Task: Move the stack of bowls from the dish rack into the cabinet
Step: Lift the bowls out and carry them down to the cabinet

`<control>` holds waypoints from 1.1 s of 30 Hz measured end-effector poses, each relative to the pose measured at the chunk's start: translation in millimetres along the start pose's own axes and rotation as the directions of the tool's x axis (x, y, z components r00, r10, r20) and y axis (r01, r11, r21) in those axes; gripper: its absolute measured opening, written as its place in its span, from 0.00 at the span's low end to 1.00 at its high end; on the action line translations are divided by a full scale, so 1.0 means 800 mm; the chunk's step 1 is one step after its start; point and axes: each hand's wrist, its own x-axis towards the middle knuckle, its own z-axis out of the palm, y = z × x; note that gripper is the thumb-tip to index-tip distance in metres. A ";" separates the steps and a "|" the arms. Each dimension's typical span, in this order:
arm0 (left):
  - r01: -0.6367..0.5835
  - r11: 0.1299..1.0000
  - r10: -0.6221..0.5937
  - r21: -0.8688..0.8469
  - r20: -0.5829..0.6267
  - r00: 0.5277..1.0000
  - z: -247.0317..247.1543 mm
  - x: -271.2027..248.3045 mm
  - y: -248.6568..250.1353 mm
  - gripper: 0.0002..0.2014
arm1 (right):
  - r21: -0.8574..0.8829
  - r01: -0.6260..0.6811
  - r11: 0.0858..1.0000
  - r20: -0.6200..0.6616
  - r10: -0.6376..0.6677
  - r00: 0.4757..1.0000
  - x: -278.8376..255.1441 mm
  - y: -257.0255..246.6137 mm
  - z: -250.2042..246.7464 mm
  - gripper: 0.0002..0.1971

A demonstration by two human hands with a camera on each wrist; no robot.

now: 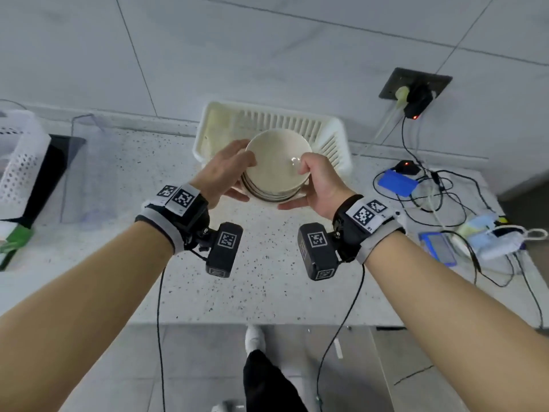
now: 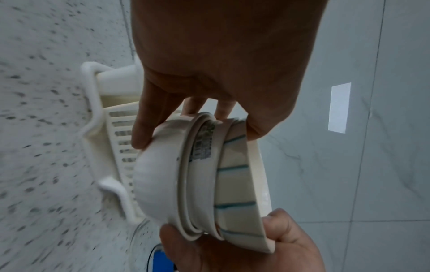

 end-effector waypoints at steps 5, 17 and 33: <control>0.032 0.999 -0.032 -0.017 0.034 0.999 0.022 -0.089 -0.046 0.25 | 0.039 -0.018 0.999 -0.087 0.021 0.996 -0.086 0.075 0.013 0.32; 0.102 0.995 -0.100 -0.021 0.078 0.992 0.066 -0.219 -0.120 0.24 | 0.098 -0.058 0.993 -0.067 0.065 0.996 -0.205 0.195 0.011 0.32; 0.251 0.963 -0.242 -0.102 0.094 0.966 0.213 -0.310 -0.329 0.30 | 0.055 -0.238 0.970 -0.020 0.239 0.971 -0.257 0.434 -0.075 0.33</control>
